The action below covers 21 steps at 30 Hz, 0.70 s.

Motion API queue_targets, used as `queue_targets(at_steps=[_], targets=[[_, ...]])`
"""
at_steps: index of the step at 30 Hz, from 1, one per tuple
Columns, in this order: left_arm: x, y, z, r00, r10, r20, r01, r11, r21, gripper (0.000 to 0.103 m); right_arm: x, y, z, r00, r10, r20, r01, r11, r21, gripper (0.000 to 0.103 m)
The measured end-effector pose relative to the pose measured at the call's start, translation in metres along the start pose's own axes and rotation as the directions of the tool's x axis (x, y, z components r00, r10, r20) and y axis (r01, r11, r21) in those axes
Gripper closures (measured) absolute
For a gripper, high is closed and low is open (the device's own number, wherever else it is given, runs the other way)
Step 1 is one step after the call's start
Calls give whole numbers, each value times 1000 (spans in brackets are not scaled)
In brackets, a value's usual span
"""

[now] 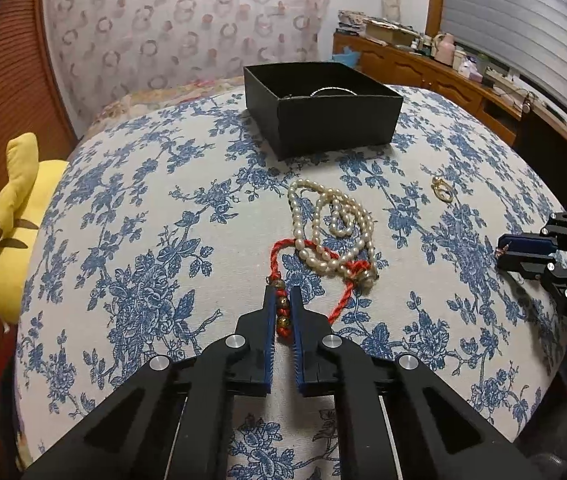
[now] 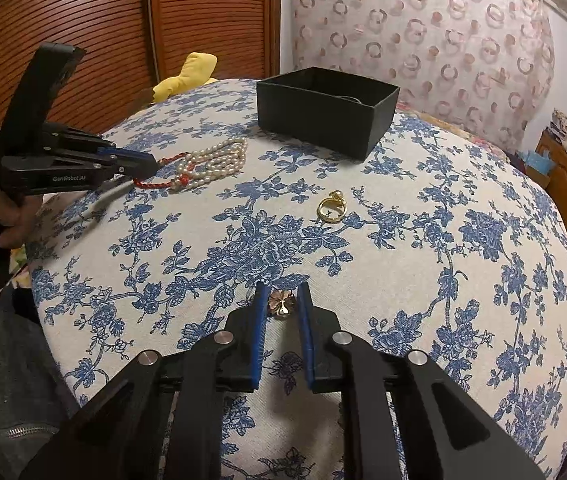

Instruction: Organize jewelry

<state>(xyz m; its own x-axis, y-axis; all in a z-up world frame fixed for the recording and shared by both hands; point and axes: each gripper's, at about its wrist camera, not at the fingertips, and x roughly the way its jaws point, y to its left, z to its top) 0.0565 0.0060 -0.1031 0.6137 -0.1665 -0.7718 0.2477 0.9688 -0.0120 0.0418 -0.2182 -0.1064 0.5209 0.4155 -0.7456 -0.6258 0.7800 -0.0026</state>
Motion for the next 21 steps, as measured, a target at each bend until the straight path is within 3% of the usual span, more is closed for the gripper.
queue_targets(at_steps=[5, 13, 21], targets=[[-24, 6, 19, 995, -19, 95, 22, 999, -29, 97, -1, -4, 1, 1000, -21, 8, 21, 1000, 16, 86], [-61, -1, 62, 975, -43, 218, 45, 999, -2, 97, -7, -9, 12, 999, -34, 38, 33, 999, 21, 86], [-68, -4, 88, 965, -40, 260, 37, 999, 16, 97, -13, -15, 35, 995, -43, 91, 42, 999, 12, 86]])
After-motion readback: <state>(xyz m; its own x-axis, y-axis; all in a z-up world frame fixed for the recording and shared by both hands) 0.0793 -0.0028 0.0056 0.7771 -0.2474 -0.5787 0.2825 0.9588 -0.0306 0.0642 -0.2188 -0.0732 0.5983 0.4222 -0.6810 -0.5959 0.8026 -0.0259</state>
